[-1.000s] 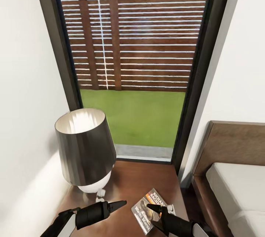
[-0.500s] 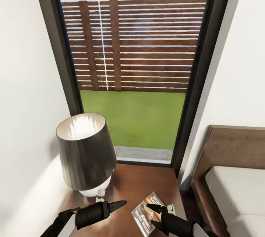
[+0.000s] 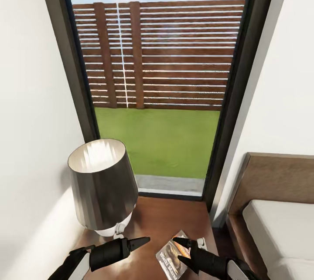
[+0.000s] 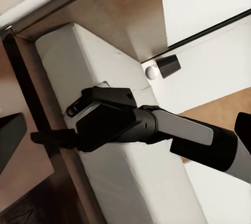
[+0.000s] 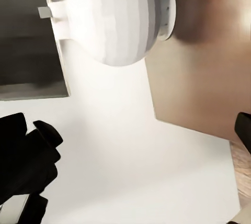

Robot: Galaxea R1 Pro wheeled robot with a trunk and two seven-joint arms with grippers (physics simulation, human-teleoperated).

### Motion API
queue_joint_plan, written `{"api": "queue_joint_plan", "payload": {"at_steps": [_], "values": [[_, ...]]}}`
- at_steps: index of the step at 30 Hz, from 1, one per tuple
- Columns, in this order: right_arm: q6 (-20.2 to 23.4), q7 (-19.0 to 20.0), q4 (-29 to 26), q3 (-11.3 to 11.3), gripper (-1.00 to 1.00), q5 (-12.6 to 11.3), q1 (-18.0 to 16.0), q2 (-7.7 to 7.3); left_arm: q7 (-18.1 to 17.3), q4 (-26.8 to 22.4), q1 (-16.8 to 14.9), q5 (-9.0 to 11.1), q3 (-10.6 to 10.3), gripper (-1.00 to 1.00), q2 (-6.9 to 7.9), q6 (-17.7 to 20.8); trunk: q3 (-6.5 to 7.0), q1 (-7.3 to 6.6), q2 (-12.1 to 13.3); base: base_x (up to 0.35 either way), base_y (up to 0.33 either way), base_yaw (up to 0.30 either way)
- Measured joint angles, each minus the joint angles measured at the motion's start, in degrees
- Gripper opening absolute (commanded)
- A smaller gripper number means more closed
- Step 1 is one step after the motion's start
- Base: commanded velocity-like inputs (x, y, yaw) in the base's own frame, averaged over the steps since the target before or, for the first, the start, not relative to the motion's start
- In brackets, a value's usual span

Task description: In the bedroom, move the book from the bed onto either nightstand, and place the two sandals side by side next to the bed.

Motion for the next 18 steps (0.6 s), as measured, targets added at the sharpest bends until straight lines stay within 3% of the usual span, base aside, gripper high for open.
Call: {"api": "queue_joint_plan", "payload": {"at_steps": [18], "values": [[-0.09,0.01,-1.50,0.02,1.00,0.11,0.00,-0.06,0.08,0.04,0.00,0.00,-0.03,1.00,-0.07,0.00,3.23,-3.95,7.22,0.000,0.000,0.000]]}}
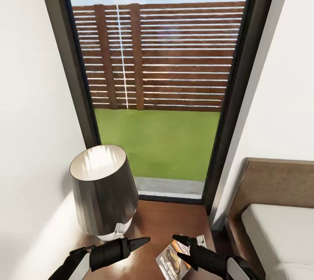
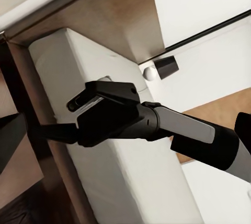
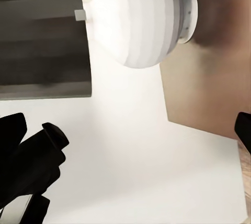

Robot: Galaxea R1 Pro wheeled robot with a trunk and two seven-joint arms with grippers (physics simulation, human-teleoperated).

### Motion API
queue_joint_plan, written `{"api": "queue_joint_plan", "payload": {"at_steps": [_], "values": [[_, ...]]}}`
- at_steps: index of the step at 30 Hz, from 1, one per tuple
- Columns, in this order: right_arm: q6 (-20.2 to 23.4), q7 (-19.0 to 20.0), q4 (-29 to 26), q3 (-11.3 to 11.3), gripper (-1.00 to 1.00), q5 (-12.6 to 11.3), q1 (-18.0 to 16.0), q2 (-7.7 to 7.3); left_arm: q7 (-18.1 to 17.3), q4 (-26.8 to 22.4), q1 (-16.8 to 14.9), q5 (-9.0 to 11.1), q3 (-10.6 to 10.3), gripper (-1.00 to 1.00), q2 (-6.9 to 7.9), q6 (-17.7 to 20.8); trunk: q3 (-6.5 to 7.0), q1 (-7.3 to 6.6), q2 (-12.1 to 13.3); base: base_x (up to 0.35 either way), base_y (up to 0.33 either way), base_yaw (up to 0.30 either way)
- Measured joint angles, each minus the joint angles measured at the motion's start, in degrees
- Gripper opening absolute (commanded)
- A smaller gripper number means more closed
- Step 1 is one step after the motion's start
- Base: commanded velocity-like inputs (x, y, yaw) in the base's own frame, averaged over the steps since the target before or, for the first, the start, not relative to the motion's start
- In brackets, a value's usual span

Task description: In the bedroom, move the book from the bed onto either nightstand, and place the two sandals side by side next to the bed.

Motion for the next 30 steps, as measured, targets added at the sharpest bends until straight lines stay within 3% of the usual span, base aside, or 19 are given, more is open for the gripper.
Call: {"api": "queue_joint_plan", "payload": {"at_steps": [7,9,14,18,22,23,24,25,28,29,30], "values": [[-0.37,-0.01,-0.07,0.03,1.00,0.01,0.00,0.00,1.52,-0.04,0.00,-0.09,-0.03,1.00,-0.05,-0.11,1.26,-1.54,2.81,0.000,0.000,0.000],[-1.71,0.00,-0.08,0.03,1.00,0.09,0.00,-0.01,4.33,-0.02,0.00,-0.16,-0.03,1.00,-0.46,-0.24,1.62,-1.98,3.61,0.000,0.000,0.000],[-9.75,0.01,0.04,0.02,1.00,0.57,0.00,-0.20,16.39,0.01,0.00,-0.30,-0.12,1.00,-2.33,-1.68,2.51,-3.08,5.62,0.000,0.000,0.000],[-11.71,0.12,0.08,0.09,1.00,0.74,0.03,-0.55,19.44,1.46,0.00,-0.38,-1.04,1.00,-2.59,-3.38,3.23,-3.95,7.22,0.000,0.000,0.000],[-12.22,0.84,0.52,0.19,1.00,1.00,0.12,-2.93,20.15,3.84,0.00,-0.45,-2.53,1.00,-2.63,-5.06,3.95,-4.83,8.83,0.000,0.000,0.000],[-12.27,1.08,0.58,0.22,1.00,1.21,0.17,-3.83,20.24,4.32,0.00,-0.46,-2.81,1.00,-2.61,-5.41,4.13,-5.05,9.23,0.000,0.000,0.000],[-12.36,1.72,0.69,0.24,1.00,2.20,0.26,-5.83,20.36,5.45,0.01,-0.50,-3.26,1.00,-2.56,-6.14,4.31,-5.27,9.63,0.000,0.000,0.000],[-12.47,3.21,0.79,0.28,1.00,4.59,0.38,-8.57,20.47,7.45,0.02,-0.67,-3.66,1.00,-2.51,-7.39,4.49,-5.49,10.03,0.000,0.000,0.000],[-12.53,5.20,1.02,0.34,1.00,8.30,0.48,-10.73,20.52,10.01,0.00,-1.09,-3.89,1.00,-2.54,-9.14,5.03,-6.15,11.23,0.000,0.000,0.000],[-12.83,6.43,1.83,0.36,1.00,13.02,0.52,-11.81,20.57,12.53,0.01,-1.88,-4.13,1.00,-2.59,-11.40,5.20,-6.37,11.64,0.000,0.000,0.000],[-13.08,6.72,2.30,0.36,1.00,14.80,0.54,-12.06,20.58,13.42,0.00,-2.13,-4.26,1.00,-2.61,-12.22,5.39,-6.59,12.04,0.000,0.000,0.000]]}}
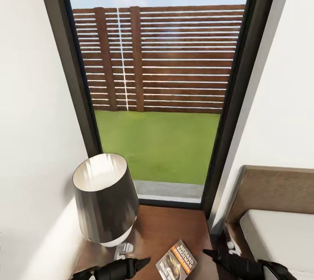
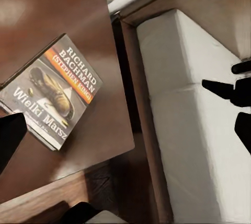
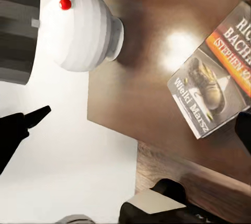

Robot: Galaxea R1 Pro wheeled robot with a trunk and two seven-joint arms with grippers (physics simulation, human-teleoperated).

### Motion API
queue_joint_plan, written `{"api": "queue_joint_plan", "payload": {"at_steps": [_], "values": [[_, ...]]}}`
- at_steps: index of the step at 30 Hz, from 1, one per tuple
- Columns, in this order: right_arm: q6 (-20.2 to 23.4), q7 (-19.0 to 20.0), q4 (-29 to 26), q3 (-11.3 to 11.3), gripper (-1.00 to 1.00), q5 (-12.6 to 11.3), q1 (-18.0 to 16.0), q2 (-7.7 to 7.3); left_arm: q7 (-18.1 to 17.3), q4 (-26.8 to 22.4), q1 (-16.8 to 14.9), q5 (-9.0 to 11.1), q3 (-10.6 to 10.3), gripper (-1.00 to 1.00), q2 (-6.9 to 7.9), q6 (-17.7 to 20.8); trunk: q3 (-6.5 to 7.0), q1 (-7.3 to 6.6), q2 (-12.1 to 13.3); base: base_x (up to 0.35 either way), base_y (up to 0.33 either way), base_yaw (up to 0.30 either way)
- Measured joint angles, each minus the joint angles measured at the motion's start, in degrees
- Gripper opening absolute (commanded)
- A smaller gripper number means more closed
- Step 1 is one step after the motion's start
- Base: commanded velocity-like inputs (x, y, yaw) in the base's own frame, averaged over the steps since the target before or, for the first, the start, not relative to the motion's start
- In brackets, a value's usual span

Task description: In the bedroom, move the book from the bed onto either nightstand, and place the two sandals side by side next to the bed.

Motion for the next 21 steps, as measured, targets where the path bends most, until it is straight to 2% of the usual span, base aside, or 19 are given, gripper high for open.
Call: {"api": "queue_joint_plan", "payload": {"at_steps": [1,2,3,5,7,11,16,21], "values": [[-0.35,0.20,0.56,0.00,1.00,1.68,0.02,-0.18,0.01,0.76,0.00,-0.27,-0.13,1.00,-0.01,-0.75,0.18,-0.22,0.40,0.000,0.000,0.000],[-1.36,0.48,1.84,0.02,1.00,4.87,0.03,-0.37,0.04,2.11,0.00,-0.76,-0.43,1.00,-0.02,-2.09,0.36,-0.44,0.80,0.000,0.000,0.000],[-2.00,0.56,2.63,0.01,1.00,6.41,0.02,-0.37,0.06,2.80,0.00,-0.98,-0.55,1.00,-0.03,-2.69,0.54,-0.66,1.20,0.000,0.000,0.000],[-4.49,0.65,5.59,0.03,1.00,11.40,0.02,-0.36,0.15,5.21,0.00,-1.57,-0.82,1.00,-0.04,-4.35,0.90,-1.10,2.01,0.000,0.000,0.000],[-5.58,0.61,7.05,-0.03,1.00,13.81,0.02,-0.31,0.19,6.79,0.00,-1.77,-0.92,1.00,-0.07,-5.20,1.26,-1.54,2.81,0.000,0.000,0.000],[-6.39,0.51,8.26,-0.09,1.00,15.61,0.01,-0.27,0.25,9.13,-0.01,-1.91,-1.04,1.00,-0.12,-6.57,1.98,-2.42,4.41,0.000,0.000,0.000],[-6.75,0.45,9.90,-0.08,1.00,16.30,0.04,-0.26,0.31,12.99,-0.01,-1.98,-1.12,1.00,-0.34,-9.75,2.87,-3.52,6.42,0.000,0.000,0.000],[-6.88,0.43,11.67,-0.08,1.00,16.53,0.06,-0.27,0.33,17.03,0.00,-2.12,-1.04,1.00,-1.35,-12.64,3.77,-4.61,8.42,0.000,0.000,0.000]]}}
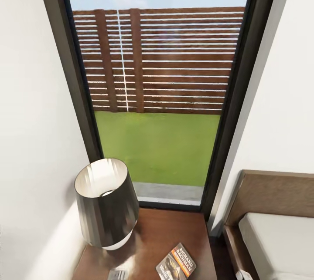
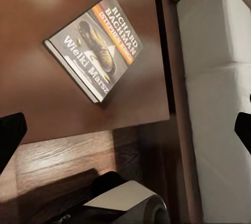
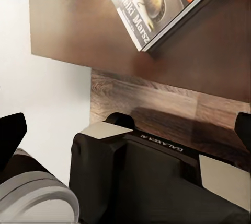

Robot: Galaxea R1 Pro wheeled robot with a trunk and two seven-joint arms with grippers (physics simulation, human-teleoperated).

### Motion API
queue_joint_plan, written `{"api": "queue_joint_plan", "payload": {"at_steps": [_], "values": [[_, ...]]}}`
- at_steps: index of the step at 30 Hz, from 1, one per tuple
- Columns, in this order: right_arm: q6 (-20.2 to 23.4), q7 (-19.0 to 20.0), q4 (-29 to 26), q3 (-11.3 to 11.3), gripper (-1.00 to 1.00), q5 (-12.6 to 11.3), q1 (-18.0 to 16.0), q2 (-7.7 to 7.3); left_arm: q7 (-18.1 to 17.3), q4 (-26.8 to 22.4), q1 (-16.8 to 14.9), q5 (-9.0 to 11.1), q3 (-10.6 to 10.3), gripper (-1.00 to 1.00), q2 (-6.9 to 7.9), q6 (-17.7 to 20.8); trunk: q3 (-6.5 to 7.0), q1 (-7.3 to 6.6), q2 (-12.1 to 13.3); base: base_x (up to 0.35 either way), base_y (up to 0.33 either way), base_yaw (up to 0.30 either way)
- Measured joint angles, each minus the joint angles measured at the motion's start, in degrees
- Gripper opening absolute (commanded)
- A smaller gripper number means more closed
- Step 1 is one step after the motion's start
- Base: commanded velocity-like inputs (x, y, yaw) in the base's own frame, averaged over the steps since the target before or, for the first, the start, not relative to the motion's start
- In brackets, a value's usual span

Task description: In the bedroom, move the book from the bed onto either nightstand, and place the two sandals side by side next to the bed.

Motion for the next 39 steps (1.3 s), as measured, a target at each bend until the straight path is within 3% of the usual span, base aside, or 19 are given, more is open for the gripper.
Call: {"api": "queue_joint_plan", "payload": {"at_steps": [5,9,14,25,39], "values": [[-0.01,-0.01,1.73,-0.04,1.00,0.53,0.00,0.00,0.06,2.97,0.00,-0.55,0.06,1.00,-0.46,-2.15,0.90,-1.10,2.01,0.000,0.000,0.000],[-0.01,-0.02,2.05,-0.03,1.00,3.01,0.08,0.00,0.03,5.52,0.05,-0.63,0.03,1.00,-0.53,-3.75,1.62,-1.98,3.61,0.000,0.000,0.000],[-0.02,-0.03,2.08,-0.04,1.00,3.78,0.09,0.04,-0.02,6.90,0.09,-0.61,0.07,1.00,-1.31,-4.50,2.52,-3.08,5.62,0.000,0.000,0.000],[-0.02,-0.05,2.11,-0.05,1.00,5.36,0.11,0.09,-0.05,7.43,0.09,-0.60,0.13,1.00,-1.74,-4.67,4.49,-5.49,10.03,0.000,0.000,0.000],[-0.02,-0.10,2.14,-0.05,1.00,5.48,0.12,0.09,-0.51,7.42,0.10,-0.47,0.25,1.00,-1.28,-6.15,7.01,-8.57,15.65,0.000,0.000,0.000]]}}
